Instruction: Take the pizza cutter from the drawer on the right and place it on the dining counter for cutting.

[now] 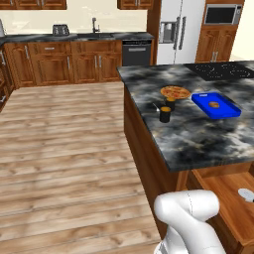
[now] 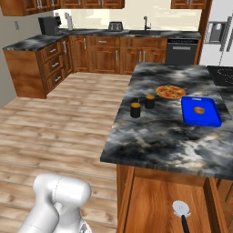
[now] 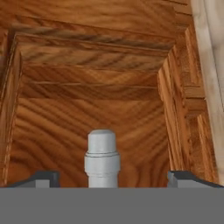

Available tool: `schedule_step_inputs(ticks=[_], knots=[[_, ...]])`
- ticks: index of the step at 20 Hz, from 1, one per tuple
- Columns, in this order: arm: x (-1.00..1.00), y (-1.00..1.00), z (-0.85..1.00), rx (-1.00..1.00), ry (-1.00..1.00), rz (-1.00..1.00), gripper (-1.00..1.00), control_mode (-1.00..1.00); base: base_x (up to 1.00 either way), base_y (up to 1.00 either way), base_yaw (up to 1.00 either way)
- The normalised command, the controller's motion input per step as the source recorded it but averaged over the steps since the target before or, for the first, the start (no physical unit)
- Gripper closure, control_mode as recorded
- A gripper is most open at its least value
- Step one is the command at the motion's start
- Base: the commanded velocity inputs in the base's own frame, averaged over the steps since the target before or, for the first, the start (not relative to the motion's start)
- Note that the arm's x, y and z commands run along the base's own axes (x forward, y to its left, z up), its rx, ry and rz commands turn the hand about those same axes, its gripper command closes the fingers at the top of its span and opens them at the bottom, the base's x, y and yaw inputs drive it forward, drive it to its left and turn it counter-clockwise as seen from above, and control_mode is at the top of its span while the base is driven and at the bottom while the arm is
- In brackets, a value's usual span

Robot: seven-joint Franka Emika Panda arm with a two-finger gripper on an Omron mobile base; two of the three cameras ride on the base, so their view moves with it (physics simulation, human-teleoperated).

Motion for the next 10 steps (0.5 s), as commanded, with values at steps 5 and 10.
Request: schedule_step_inputs(ticks=[5, 10], knots=[[-0.32, -0.35, 0.22, 0.00, 0.00, 0.00, -1.00, -1.00, 0.00, 0.00, 0.00], [-0.76, -0.46, 0.36, 0.00, 0.00, 0.00, -1.00, -1.00, 0.00, 0.00, 0.00]])
